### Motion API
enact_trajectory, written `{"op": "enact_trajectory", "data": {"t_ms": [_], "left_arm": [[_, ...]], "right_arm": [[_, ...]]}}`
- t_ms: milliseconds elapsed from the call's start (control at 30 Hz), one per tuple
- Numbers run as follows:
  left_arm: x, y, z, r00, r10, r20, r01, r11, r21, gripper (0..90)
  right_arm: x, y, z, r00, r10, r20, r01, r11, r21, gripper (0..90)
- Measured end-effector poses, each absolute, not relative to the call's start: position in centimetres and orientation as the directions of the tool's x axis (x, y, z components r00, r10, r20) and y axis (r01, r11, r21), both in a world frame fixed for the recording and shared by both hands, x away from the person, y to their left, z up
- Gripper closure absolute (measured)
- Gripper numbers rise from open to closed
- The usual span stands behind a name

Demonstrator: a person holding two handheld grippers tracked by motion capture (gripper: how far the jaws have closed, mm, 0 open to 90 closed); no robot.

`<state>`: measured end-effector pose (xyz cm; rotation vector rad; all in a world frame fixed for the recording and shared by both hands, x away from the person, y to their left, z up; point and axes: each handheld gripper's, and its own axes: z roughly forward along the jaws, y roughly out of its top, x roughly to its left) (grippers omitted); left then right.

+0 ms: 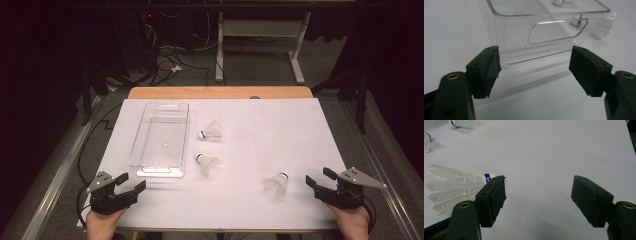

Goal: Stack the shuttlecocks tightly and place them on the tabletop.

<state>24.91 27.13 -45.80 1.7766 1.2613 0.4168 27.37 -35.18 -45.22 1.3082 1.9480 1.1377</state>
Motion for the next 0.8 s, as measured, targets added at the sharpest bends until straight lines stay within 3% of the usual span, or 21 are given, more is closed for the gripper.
{"op": "enact_trajectory", "data": {"t_ms": [800], "left_arm": [[24.44,26.69,-45.23,0.420,0.884,-0.203,0.572,-0.084,0.816,27.3]], "right_arm": [[27.32,-35.09,-45.20,-0.403,0.915,0.026,0.471,0.183,0.863,28.3]]}}
